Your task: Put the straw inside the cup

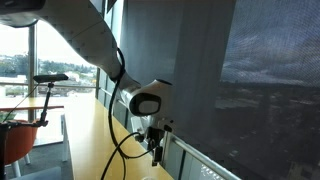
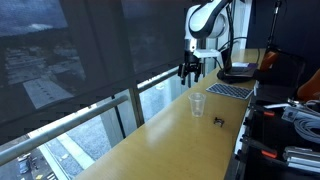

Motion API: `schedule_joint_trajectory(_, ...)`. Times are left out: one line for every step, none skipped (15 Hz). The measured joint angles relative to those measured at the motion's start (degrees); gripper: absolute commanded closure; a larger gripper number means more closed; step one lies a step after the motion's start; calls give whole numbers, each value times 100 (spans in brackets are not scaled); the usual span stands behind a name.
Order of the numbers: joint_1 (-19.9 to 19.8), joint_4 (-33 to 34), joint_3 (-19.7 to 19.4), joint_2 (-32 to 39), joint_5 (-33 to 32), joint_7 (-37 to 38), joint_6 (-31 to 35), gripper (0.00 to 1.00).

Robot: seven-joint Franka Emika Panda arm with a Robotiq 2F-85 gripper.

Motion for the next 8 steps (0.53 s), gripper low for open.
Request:
schedule_joint_trajectory(9, 0, 26, 5, 0, 0, 0, 0)
schedule_joint_trajectory(20, 0, 50, 10, 1, 0, 0, 0)
schedule_joint_trajectory(31, -4, 73, 16, 3, 0, 0, 0)
schedule_joint_trajectory(44, -14, 89, 23, 3, 0, 0, 0)
schedule_joint_trajectory(57, -26, 98, 33, 3, 0, 0, 0)
schedule_joint_trajectory(66, -33, 100, 49, 3, 0, 0, 0)
schedule_joint_trajectory(68, -39, 100, 63, 3, 0, 0, 0)
schedule_joint_trajectory(64, -41, 99, 73, 3, 0, 0, 0)
